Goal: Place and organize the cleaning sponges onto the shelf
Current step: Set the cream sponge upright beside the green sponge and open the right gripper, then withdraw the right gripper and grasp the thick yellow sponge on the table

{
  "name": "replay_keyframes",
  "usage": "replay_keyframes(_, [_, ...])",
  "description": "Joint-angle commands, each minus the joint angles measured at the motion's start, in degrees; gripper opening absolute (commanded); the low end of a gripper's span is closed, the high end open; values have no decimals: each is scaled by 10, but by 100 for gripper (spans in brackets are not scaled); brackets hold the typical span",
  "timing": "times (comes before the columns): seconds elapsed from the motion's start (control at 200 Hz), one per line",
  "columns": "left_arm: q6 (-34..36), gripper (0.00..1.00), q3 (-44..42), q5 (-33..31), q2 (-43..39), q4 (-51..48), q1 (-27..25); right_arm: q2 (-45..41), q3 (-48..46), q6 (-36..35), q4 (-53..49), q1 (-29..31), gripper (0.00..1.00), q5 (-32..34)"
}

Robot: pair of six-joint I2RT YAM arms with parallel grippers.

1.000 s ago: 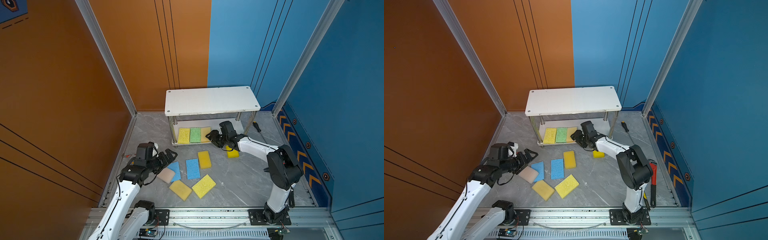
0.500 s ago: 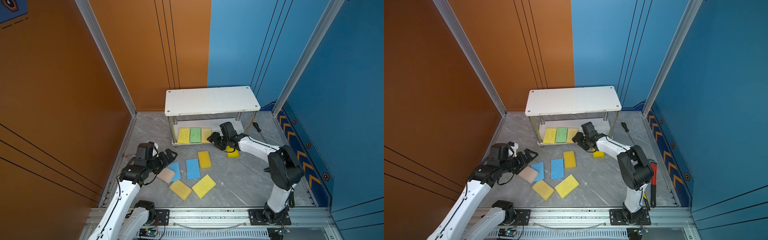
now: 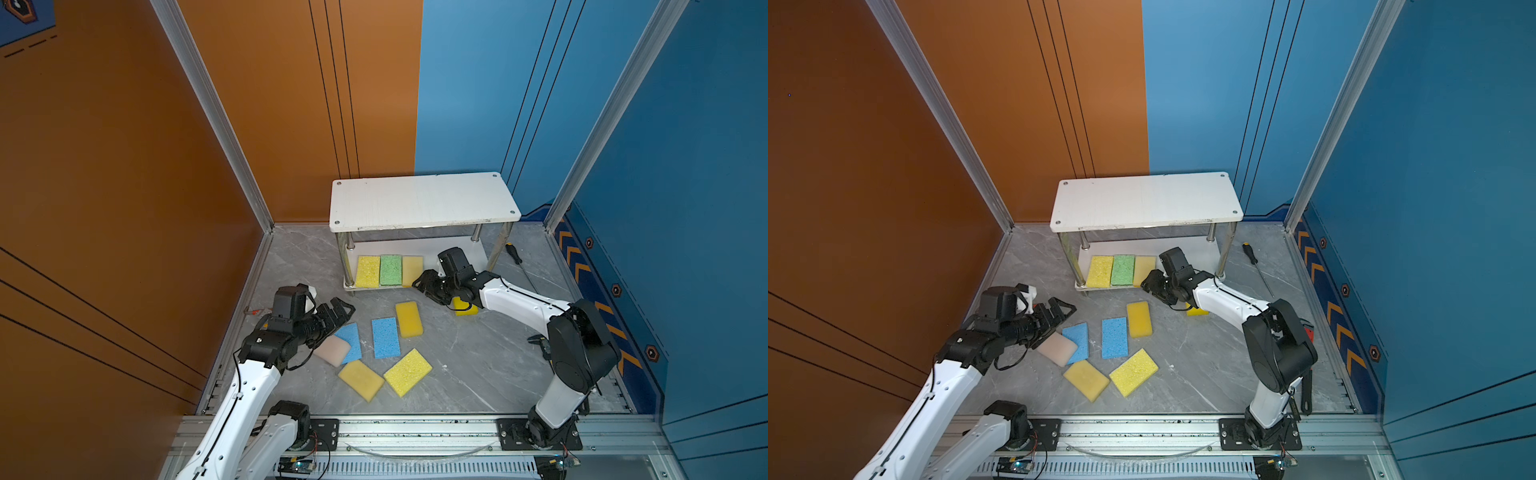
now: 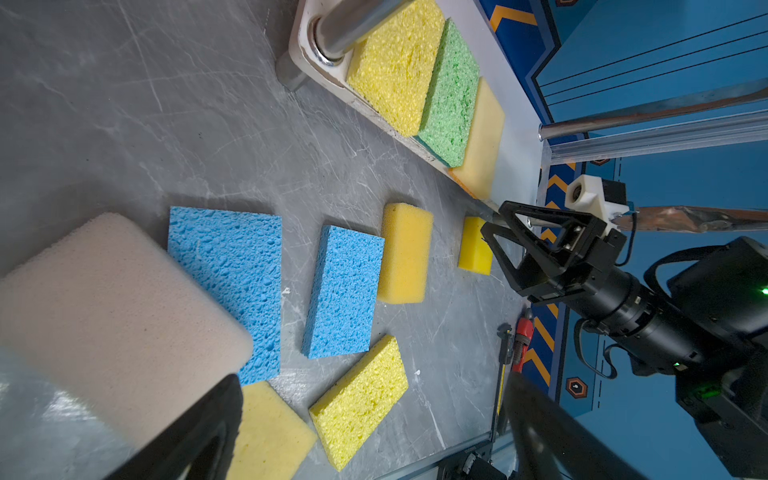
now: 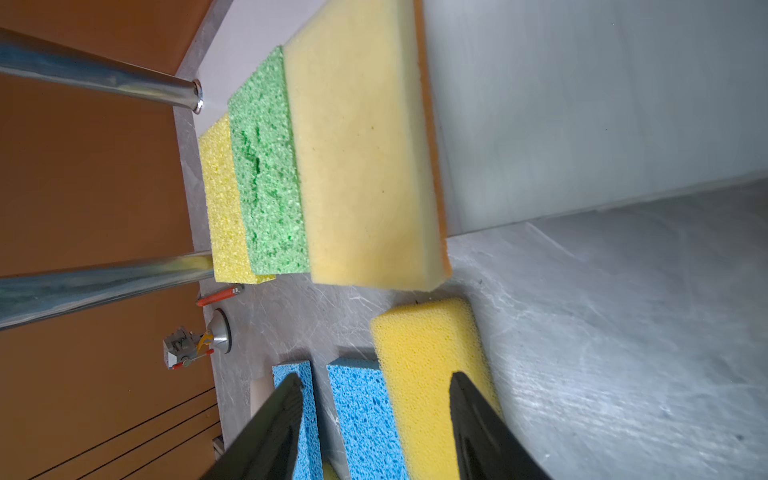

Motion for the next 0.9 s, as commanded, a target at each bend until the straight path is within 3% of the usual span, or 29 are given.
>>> replay_keyframes(0.0, [3,99,0,-7,-1,-11,0,14,2,-6,-17,3,55,3])
replay_keyframes(0.345, [6,99,3,-8,4,-12,-2,75,46,3,-13,-2,55,-1])
replay_keyframes(0.896, [8,99,3,-13,12,-12,1,102,72,4,-12,-18,56,0])
